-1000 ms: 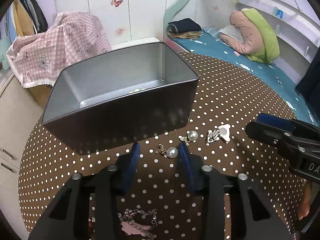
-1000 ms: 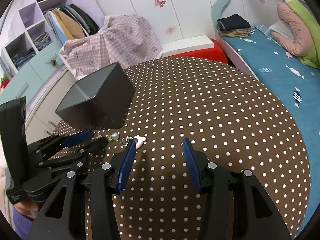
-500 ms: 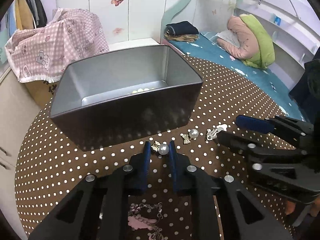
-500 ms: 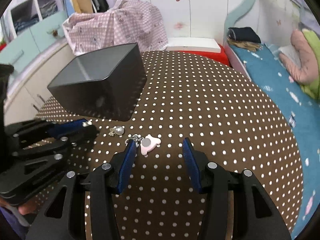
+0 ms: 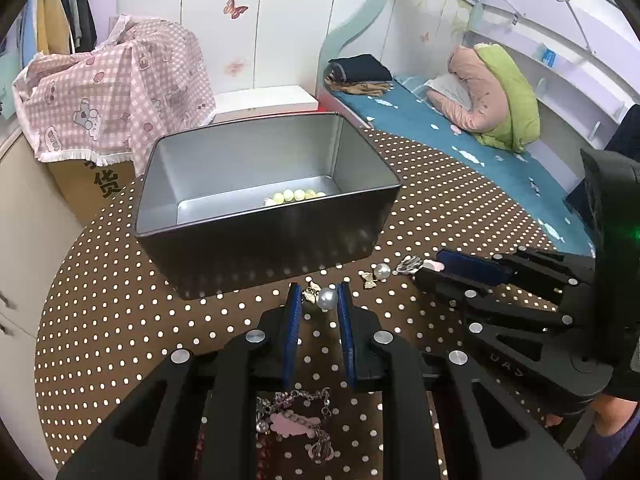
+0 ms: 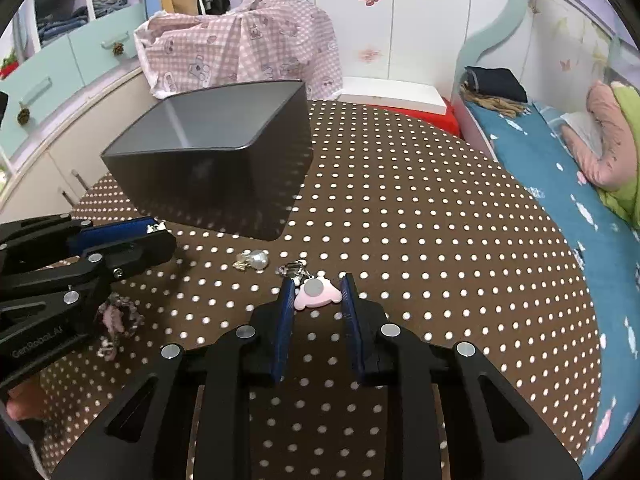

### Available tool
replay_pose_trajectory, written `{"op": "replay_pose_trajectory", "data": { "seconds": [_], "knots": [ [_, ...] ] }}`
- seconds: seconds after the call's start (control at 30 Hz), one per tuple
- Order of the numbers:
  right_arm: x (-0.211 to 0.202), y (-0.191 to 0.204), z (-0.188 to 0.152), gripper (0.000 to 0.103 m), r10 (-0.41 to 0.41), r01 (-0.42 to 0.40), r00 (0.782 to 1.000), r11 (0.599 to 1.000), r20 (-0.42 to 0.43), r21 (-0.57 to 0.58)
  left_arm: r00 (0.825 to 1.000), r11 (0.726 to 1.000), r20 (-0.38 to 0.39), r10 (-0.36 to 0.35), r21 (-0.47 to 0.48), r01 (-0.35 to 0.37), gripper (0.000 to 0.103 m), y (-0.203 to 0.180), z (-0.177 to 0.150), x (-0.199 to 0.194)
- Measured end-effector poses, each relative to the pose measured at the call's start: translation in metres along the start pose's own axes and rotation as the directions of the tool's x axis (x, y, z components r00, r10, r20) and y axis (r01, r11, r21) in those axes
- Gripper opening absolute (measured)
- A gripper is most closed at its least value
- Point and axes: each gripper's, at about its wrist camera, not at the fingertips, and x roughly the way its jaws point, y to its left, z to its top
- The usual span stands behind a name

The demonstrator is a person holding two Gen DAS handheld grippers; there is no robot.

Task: Organize jewelry
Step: 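Carry the pink cloud charm and pearl earring into the grey box and open both grippers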

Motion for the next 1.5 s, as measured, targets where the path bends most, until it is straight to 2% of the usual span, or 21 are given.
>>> {"op": "replay_pose_trajectory", "data": {
  "seconds": [0.23, 0.43, 0.57, 0.83, 1.1, 1.43, 1.5],
  "knots": [
    [-0.036, 0.000, 0.011, 0.024, 0.003, -0.004, 0.997, 1.000, 0.072, 0.016, 0.997, 0.999, 0.058, -0.046, -0.006, 0.047, 0.017, 0.005, 0.003, -0.028],
    [-0.075, 0.006, 0.036, 0.024, 0.031, -0.035, 0.985, 0.999, 0.172, 0.020, 0.988, 0.997, 0.135, -0.077, -0.012, 0.079, 0.017, 0.017, 0.026, -0.056],
    [-0.081, 0.013, 0.057, 0.024, 0.045, -0.049, 0.978, 0.999, 0.203, 0.016, 0.984, 0.998, 0.168, -0.062, -0.016, 0.066, 0.017, 0.029, 0.045, -0.063],
    [-0.050, 0.031, 0.083, 0.024, 0.101, -0.107, 0.980, 0.994, 0.170, 0.028, 0.990, 0.998, 0.135, -0.037, -0.048, 0.043, 0.017, 0.052, 0.067, -0.041],
    [-0.018, 0.042, 0.087, 0.024, 0.105, -0.109, 0.987, 0.994, 0.119, 0.030, 0.997, 0.997, 0.076, -0.027, -0.065, 0.032, 0.017, 0.064, 0.066, -0.013],
    [-0.008, 0.041, 0.087, 0.024, 0.107, -0.111, 0.989, 0.993, 0.099, 0.037, 0.998, 0.998, 0.067, -0.012, -0.060, 0.016, 0.017, 0.066, 0.063, -0.007],
    [-0.008, 0.040, 0.086, 0.024, 0.106, -0.110, 0.990, 0.993, 0.096, 0.038, 0.998, 0.998, 0.068, -0.008, -0.063, 0.012, 0.026, 0.066, 0.063, -0.007]
  ]
}}
